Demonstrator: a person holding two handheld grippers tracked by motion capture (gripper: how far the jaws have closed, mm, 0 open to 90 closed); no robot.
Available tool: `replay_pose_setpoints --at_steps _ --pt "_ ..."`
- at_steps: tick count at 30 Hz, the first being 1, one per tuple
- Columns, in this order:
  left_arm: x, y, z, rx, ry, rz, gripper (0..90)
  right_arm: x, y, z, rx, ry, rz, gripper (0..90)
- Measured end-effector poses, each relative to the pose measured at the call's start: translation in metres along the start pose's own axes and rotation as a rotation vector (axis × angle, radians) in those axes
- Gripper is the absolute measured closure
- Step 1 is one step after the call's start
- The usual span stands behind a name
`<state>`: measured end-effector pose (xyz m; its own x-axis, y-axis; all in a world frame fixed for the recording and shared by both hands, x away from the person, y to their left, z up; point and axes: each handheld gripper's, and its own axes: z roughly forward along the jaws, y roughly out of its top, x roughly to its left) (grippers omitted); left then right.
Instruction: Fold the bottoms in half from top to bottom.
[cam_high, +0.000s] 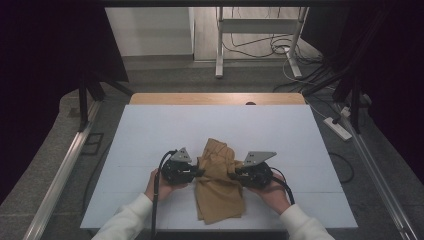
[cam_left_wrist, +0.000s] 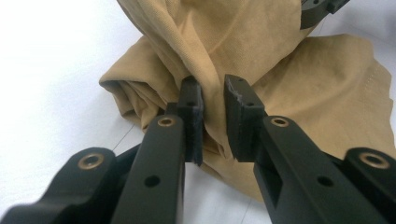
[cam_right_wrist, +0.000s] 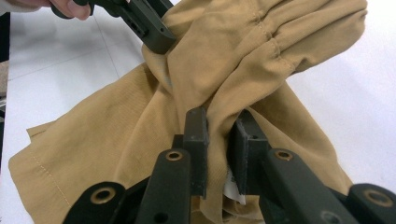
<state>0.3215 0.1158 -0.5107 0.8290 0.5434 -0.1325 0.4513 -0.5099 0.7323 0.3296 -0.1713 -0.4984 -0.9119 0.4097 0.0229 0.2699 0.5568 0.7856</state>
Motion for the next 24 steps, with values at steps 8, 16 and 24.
replay_pose_setpoints --at_steps 8,16,24 --pt "-0.003 -0.001 -0.002 0.004 0.001 0.011 77.2 0.002 -0.001 0.0 -0.004 -0.006 -0.01 77.2" --pt "-0.01 -0.007 -0.006 0.008 -0.012 0.021 77.1 0.012 -0.005 -0.005 0.006 0.001 -0.03 75.5" --pt "-0.016 -0.013 -0.008 0.021 -0.024 0.032 74.8 0.021 -0.013 -0.01 0.004 0.017 -0.033 68.4"
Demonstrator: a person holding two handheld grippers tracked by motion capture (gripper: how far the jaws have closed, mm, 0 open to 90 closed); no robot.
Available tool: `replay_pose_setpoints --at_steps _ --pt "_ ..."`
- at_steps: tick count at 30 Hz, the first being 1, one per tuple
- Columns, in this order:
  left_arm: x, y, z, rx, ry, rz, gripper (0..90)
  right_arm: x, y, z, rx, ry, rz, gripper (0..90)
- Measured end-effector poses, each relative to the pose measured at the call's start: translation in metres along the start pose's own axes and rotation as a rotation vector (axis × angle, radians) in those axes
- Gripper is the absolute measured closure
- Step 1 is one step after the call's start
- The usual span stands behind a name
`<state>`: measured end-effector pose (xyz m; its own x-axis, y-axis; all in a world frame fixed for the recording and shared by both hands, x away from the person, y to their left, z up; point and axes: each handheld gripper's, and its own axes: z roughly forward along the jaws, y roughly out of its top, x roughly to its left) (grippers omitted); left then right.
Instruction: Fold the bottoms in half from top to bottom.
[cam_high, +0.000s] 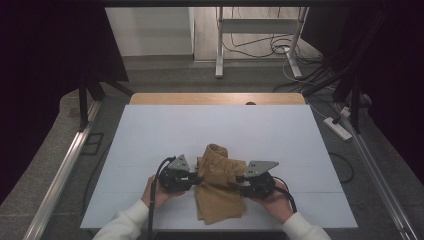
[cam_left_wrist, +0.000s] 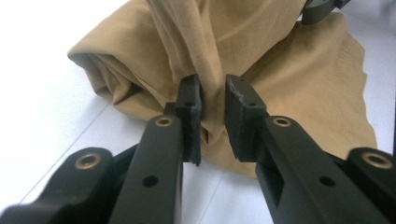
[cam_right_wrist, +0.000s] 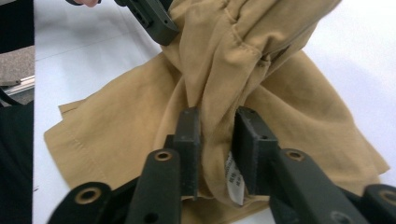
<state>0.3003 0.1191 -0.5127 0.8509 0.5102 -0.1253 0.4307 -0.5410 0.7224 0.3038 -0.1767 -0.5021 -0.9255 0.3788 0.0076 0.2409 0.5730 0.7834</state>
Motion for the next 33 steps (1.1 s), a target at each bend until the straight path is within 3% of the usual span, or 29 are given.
replay_pose_setpoints --at_steps 3,6,9,13,15,18,22,27,31,33 --pt "-0.001 -0.003 -0.002 0.005 -0.003 0.0 72.4 0.002 -0.001 -0.002 -0.001 0.009 0.01 63.4" --pt "-0.001 -0.006 -0.005 0.0 -0.004 -0.008 63.5 0.005 -0.003 -0.008 -0.013 0.012 0.019 55.7" --pt "0.0 -0.008 -0.011 -0.007 0.008 -0.018 57.2 0.005 -0.006 -0.012 -0.016 0.018 0.032 53.9" --pt "0.003 -0.011 -0.014 -0.011 0.009 -0.036 55.6 0.005 -0.008 -0.014 -0.023 0.017 0.024 54.2" --pt "0.004 -0.011 -0.013 -0.009 0.01 -0.034 54.5 0.007 -0.007 -0.011 -0.023 0.005 0.015 60.2" --pt "0.003 -0.01 -0.012 -0.007 0.008 -0.033 53.8 0.007 -0.006 -0.007 -0.016 -0.016 -0.002 77.9" --pt "0.003 -0.009 -0.015 -0.019 0.019 -0.042 49.8 0.008 -0.007 -0.007 0.007 -0.004 -0.027 83.4" --pt "0.008 -0.008 -0.025 -0.077 0.029 -0.068 49.8 0.012 -0.011 -0.005 0.041 0.0 -0.057 83.8" --pt "0.016 -0.002 -0.032 -0.12 0.073 -0.103 59.0 0.012 -0.011 -0.004 0.047 0.004 -0.057 83.7" --pt "0.024 0.005 -0.03 -0.127 0.079 -0.124 69.8 0.011 -0.012 -0.004 0.045 0.009 -0.051 83.6"
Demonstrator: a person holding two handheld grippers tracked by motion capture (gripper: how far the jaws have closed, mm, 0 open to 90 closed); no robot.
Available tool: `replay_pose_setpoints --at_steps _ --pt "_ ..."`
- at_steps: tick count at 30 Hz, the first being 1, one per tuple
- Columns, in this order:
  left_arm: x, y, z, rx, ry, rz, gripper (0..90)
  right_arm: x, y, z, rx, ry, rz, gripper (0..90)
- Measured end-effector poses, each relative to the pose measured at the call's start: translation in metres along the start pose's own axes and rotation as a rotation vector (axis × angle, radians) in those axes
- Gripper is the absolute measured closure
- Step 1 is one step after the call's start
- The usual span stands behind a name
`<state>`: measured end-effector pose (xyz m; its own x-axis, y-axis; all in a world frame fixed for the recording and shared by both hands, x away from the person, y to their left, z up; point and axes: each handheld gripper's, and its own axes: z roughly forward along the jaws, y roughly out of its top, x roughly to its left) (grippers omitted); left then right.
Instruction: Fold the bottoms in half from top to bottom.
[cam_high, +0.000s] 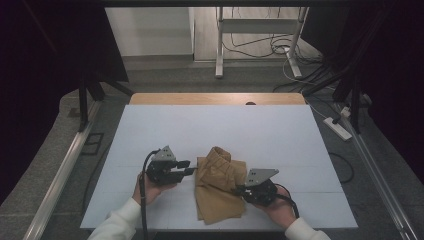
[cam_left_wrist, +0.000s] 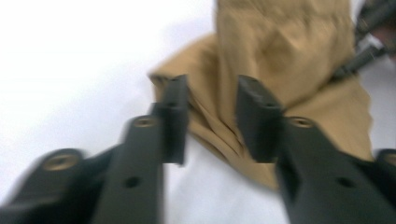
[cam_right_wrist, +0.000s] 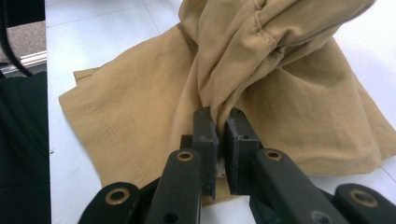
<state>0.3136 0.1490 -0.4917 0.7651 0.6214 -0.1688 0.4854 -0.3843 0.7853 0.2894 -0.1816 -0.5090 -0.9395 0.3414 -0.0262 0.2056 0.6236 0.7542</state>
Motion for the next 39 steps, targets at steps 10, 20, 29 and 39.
replay_pose_setpoints --at_steps 10,20,29,39 --pt "0.02 0.033 0.044 0.043 -0.035 -0.024 88.2 -0.002 0.0 0.0 -0.004 0.008 0.014 83.2" --pt "0.014 0.036 0.061 0.066 -0.104 -0.011 88.2 -0.003 0.0 -0.001 -0.005 0.008 0.017 82.7" --pt "0.013 0.033 0.058 0.049 -0.172 -0.014 88.3 -0.004 -0.002 -0.003 -0.001 0.015 0.034 74.0" --pt "0.001 0.03 0.045 0.028 -0.21 0.024 88.2 -0.017 -0.012 -0.036 -0.055 -0.04 0.161 47.0"
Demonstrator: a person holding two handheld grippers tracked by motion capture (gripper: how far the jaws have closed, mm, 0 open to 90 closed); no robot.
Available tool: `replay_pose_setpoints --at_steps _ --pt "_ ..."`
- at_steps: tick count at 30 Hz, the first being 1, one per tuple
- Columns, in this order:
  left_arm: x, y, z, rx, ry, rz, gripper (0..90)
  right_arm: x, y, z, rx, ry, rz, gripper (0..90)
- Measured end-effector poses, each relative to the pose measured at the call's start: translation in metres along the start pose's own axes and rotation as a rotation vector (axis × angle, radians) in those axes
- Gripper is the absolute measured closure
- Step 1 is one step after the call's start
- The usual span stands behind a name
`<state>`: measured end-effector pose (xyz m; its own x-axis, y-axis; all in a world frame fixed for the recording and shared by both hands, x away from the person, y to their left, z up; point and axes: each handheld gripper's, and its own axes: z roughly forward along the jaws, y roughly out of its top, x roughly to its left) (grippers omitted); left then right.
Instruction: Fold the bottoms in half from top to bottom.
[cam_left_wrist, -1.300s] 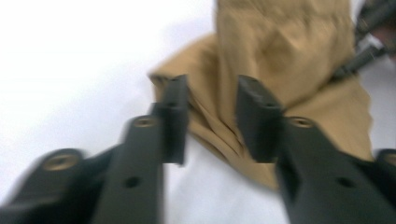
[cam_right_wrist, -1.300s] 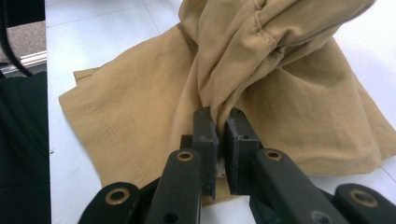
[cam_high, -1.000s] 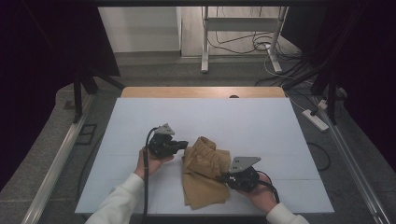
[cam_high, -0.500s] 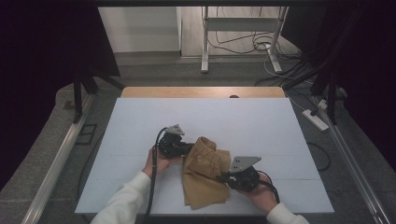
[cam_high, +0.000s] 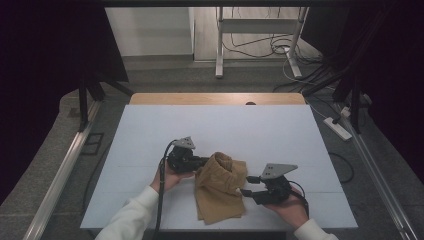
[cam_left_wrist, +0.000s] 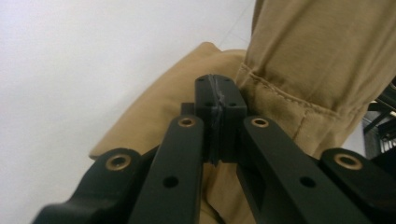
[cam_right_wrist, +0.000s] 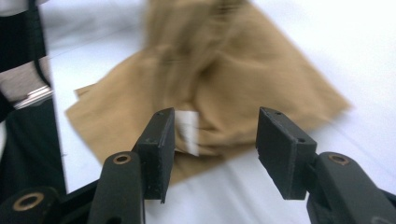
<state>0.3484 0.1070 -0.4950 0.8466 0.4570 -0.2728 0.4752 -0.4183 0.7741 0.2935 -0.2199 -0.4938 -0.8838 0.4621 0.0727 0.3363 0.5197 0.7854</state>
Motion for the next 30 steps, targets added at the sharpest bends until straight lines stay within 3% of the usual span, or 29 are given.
replay_pose_setpoints --at_steps 6,14,19,27,30 --pt "-0.009 -0.005 -0.009 0.007 -0.016 0.017 87.7 -0.017 -0.001 -0.006 0.003 -0.046 0.058 45.9" --pt "-0.023 -0.017 -0.019 0.038 -0.046 0.062 83.4 -0.024 0.003 0.004 0.029 -0.066 0.071 43.6" --pt "-0.02 -0.021 -0.024 0.027 0.019 0.041 74.7 -0.026 0.009 0.007 0.013 -0.071 0.081 43.6" --pt "-0.016 -0.02 -0.019 0.05 0.149 0.048 49.4 -0.021 0.025 0.019 0.021 -0.053 0.053 40.3" --pt "-0.013 -0.021 -0.019 0.059 0.163 0.04 44.4 -0.02 0.03 0.026 0.042 -0.049 0.045 39.0"
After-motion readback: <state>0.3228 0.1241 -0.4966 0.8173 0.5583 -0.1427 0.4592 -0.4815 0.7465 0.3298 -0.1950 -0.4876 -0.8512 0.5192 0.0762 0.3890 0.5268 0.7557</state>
